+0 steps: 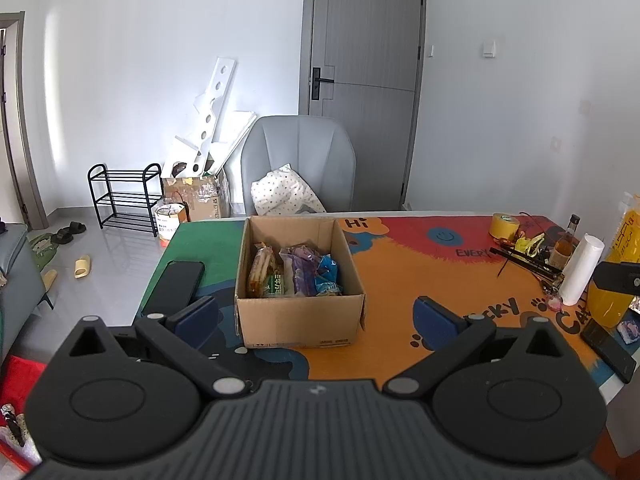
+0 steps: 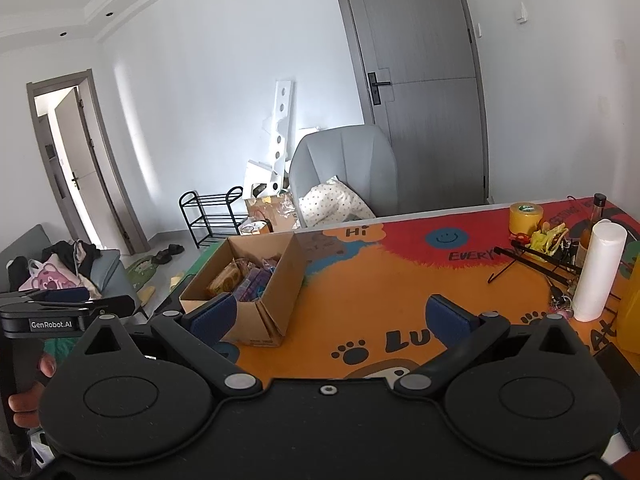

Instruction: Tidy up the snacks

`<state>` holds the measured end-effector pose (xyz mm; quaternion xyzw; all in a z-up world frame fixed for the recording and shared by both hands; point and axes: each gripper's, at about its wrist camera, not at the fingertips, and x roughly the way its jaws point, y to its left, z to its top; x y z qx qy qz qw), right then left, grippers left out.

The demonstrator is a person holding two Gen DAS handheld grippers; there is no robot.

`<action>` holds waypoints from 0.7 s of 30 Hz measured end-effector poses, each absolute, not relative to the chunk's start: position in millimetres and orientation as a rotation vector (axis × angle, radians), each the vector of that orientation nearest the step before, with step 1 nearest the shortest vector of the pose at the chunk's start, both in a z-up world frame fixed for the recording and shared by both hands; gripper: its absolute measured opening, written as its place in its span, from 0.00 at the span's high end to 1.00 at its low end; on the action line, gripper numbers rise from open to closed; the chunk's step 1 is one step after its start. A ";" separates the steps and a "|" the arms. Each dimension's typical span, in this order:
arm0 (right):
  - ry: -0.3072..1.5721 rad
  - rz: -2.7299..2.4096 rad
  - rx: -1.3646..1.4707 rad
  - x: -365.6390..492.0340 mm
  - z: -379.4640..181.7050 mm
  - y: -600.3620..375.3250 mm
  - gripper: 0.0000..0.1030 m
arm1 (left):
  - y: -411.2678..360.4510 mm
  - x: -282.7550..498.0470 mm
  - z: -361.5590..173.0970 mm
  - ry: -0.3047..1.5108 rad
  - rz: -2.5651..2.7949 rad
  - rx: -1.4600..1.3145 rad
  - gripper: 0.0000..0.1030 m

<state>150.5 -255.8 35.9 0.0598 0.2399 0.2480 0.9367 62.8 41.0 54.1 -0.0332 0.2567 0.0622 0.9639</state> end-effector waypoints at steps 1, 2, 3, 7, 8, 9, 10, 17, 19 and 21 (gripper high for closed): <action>0.490 0.507 0.123 150.8 35.7 -256.3 0.00 | 41.0 62.7 54.5 0.520 0.126 -0.066 0.00; 0.490 0.507 0.124 150.7 35.6 -256.5 0.00 | 41.0 62.6 54.4 0.521 0.126 -0.066 0.00; 0.490 0.506 0.123 150.7 35.5 -256.6 0.00 | 41.1 62.6 54.5 0.520 0.125 -0.065 0.00; 0.489 0.509 0.123 150.1 35.9 -256.8 0.00 | 41.0 62.7 54.7 0.520 0.126 -0.066 0.00; 0.488 0.510 0.122 150.0 36.1 -256.9 0.00 | 41.1 62.7 54.6 0.519 0.125 -0.066 0.00; 0.487 0.511 0.121 150.2 36.2 -257.1 0.00 | 41.2 62.9 54.4 0.519 0.126 -0.067 0.00; 0.487 0.511 0.121 150.3 36.3 -257.2 0.00 | 41.0 62.9 54.1 0.520 0.127 -0.067 0.00; 0.488 0.510 0.122 149.9 36.7 -257.6 0.00 | 40.5 63.3 53.7 0.523 0.124 -0.065 0.00; 0.488 0.510 0.121 150.3 36.4 -257.9 0.00 | 39.4 62.8 53.2 0.522 0.122 -0.064 0.00; 0.488 0.510 0.122 150.1 36.4 -258.0 0.00 | 38.8 62.7 52.9 0.523 0.122 -0.064 0.00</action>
